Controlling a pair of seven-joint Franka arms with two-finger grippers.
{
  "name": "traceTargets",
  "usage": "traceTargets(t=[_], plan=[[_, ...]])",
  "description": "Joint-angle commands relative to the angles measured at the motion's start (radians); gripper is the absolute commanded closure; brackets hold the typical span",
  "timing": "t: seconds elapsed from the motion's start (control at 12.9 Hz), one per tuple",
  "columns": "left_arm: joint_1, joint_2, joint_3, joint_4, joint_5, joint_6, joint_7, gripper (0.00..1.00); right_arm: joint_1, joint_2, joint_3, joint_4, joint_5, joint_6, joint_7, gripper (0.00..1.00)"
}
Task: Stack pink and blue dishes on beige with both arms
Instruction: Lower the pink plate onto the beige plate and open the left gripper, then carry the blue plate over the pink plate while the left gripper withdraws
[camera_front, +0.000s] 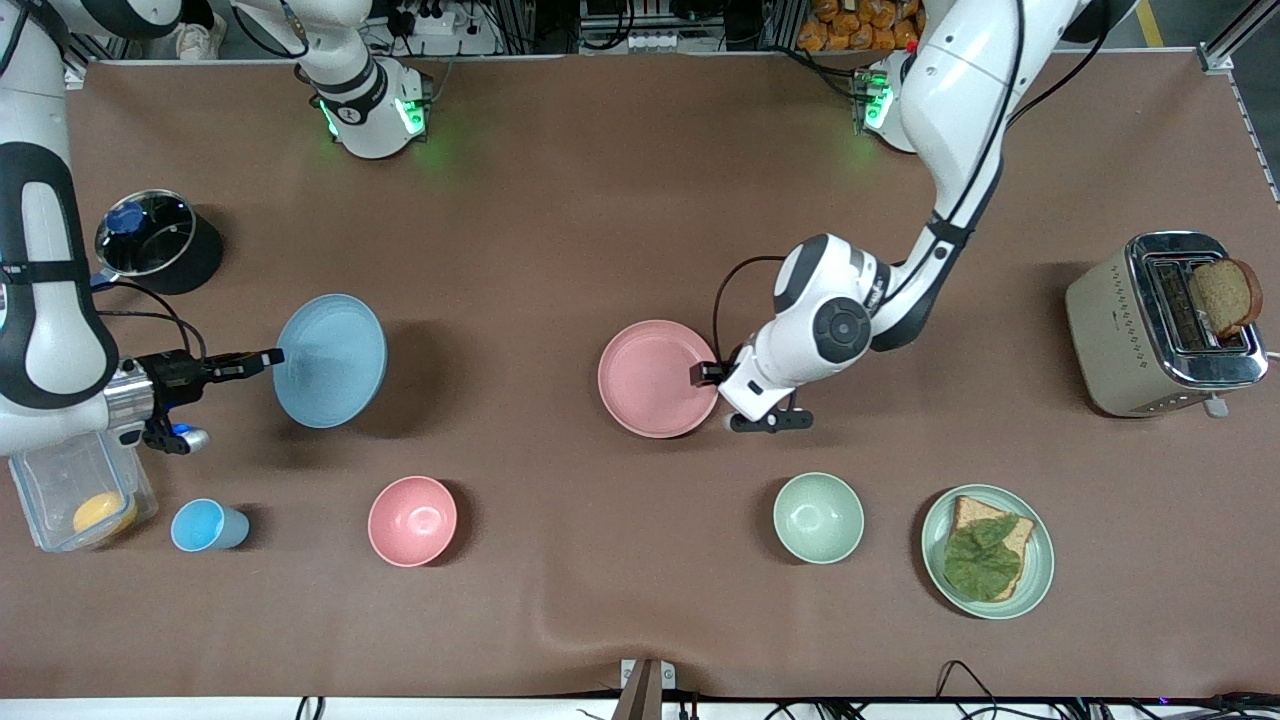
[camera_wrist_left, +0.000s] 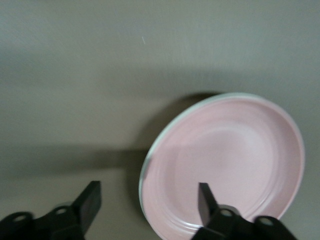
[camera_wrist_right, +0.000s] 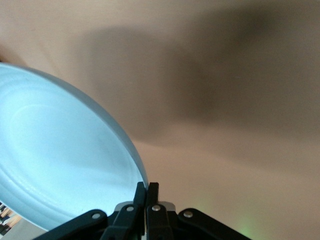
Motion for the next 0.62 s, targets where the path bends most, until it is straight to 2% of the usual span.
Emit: traceTargets(t=[0.0, 0.15, 0.31, 0.54], plan=[[0.068, -0.117, 0.003, -0.019, 0.006, -0.08, -0.002, 0.0, 0.095, -0.053, -0.004, -0.006, 0.056, -0.01, 0.088, 1.0], [0.098, -0.178, 0.003, -0.019, 0.103, -0.124, -0.002, 0.0, 0.172, -0.065, -0.004, -0.003, 0.067, 0.035, 0.101, 1.0], [0.126, -0.237, 0.002, -0.019, 0.203, -0.161, 0.0, 0.0, 0.243, -0.056, -0.006, -0.014, 0.114, 0.131, 0.099, 1.0], [0.169, -0.31, 0.002, -0.019, 0.259, -0.198, 0.006, 0.0, 0.364, -0.057, -0.006, -0.016, 0.153, 0.257, 0.23, 1.0]])
